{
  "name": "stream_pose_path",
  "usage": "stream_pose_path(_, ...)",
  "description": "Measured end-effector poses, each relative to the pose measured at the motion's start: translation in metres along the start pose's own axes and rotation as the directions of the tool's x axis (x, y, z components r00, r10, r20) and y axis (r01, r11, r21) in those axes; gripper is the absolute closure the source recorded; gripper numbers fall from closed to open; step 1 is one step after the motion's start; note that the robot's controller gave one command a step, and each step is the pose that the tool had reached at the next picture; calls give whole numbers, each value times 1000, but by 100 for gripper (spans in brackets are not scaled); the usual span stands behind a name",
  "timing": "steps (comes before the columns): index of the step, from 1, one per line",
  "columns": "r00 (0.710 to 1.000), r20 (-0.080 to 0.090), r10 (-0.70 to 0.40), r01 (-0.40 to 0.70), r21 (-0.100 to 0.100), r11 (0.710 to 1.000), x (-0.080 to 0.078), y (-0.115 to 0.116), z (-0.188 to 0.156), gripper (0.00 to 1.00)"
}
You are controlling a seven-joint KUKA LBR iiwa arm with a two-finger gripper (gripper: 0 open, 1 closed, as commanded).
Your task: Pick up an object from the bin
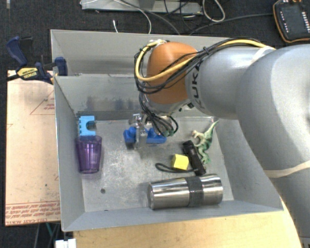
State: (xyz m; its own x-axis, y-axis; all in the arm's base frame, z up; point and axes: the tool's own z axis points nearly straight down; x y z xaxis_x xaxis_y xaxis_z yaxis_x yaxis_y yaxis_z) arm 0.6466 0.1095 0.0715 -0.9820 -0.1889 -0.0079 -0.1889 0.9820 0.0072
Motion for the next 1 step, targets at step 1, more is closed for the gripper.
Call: stream_pose_path(1, 1000, -7, 1, -1, -1, 1000, 2, 1, -44, 100)
